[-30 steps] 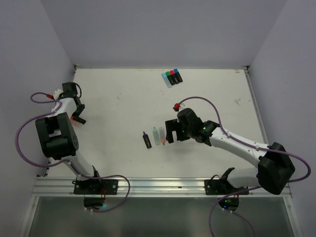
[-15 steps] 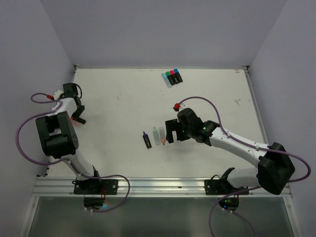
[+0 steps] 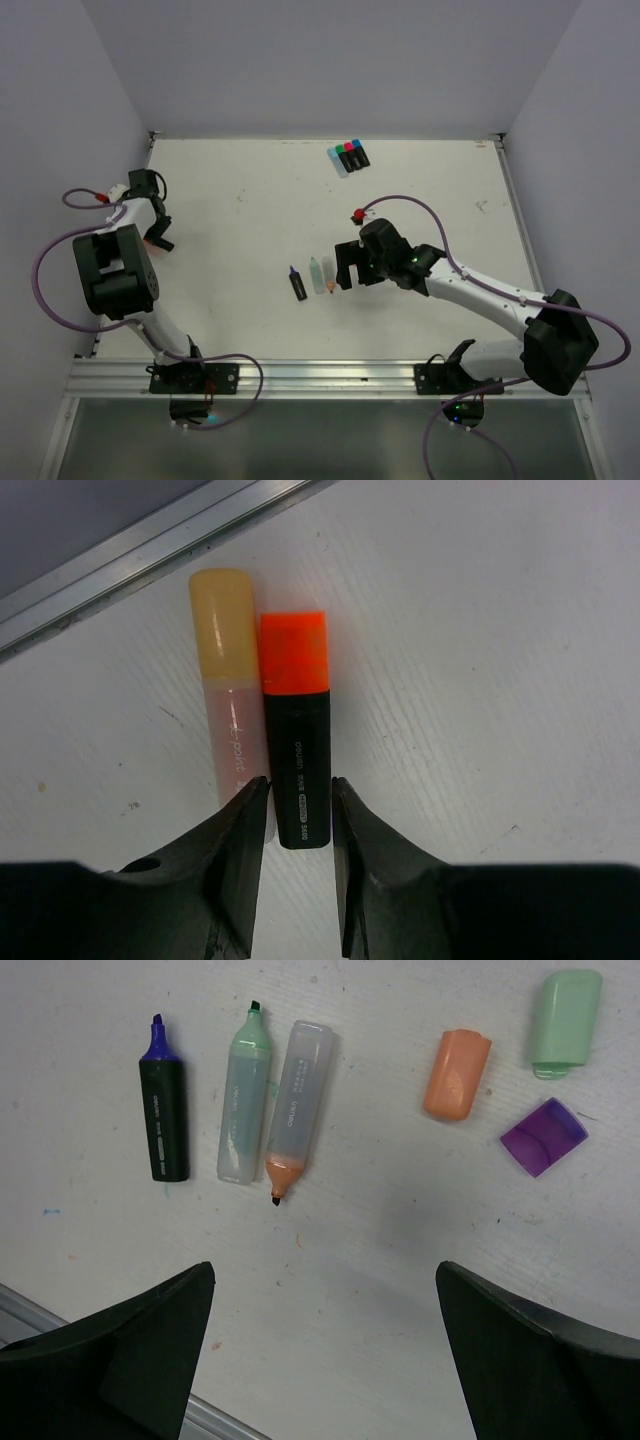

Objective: Open the pen caps

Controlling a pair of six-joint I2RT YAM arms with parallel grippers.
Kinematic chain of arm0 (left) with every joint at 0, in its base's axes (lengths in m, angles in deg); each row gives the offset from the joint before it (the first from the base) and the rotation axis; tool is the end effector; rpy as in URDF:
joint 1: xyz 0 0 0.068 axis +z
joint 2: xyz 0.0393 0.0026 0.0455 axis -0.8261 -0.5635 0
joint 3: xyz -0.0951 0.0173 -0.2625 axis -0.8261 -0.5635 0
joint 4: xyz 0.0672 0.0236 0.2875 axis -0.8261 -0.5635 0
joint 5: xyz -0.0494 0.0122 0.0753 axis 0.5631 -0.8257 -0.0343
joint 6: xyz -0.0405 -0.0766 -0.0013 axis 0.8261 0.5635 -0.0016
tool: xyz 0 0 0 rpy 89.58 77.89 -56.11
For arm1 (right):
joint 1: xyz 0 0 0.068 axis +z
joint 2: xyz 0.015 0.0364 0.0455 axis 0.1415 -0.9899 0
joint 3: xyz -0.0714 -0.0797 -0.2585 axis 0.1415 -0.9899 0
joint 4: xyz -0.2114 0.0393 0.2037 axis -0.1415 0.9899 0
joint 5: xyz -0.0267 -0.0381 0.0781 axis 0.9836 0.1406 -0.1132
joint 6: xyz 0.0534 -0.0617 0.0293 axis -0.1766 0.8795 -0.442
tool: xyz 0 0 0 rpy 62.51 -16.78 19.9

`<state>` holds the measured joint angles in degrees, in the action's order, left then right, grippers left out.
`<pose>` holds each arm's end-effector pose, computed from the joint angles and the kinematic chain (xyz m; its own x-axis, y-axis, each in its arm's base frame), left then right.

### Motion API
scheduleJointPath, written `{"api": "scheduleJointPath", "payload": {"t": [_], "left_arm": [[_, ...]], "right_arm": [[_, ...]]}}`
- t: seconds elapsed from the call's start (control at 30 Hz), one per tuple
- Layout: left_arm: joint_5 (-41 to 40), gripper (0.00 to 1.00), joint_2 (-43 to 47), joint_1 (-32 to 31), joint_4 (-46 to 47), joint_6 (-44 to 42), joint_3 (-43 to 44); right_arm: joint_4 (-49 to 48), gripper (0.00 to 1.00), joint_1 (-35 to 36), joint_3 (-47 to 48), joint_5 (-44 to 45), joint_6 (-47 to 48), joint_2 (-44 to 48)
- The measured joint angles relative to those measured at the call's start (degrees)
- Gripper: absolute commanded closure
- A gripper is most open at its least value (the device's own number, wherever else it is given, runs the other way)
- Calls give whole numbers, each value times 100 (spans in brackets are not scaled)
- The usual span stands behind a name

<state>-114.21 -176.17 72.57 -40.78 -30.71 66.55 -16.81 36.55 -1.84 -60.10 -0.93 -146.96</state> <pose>0.3751 0.1466 0.1387 -0.2798 -0.7609 -0.5854 -0.9168 0.3928 -0.0724 0.2359 0.2268 0.1934 -0.7798 -0.1349 -0.6114 -0.3587 0.8966 0.2598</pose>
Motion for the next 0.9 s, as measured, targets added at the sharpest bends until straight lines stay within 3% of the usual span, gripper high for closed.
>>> {"api": "scheduleJointPath", "payload": {"t": [0.4,0.83,0.9], "left_arm": [[11,58,-291,0,83,-44,0],[44,60,-573,0,188,-46,24],[44,65,-601,0,192,-50,59]], "right_arm": [[0,4,0,0,0,0,39],[-4,4,0,0,0,0,39],[-2,4,0,0,0,0,39]]}}
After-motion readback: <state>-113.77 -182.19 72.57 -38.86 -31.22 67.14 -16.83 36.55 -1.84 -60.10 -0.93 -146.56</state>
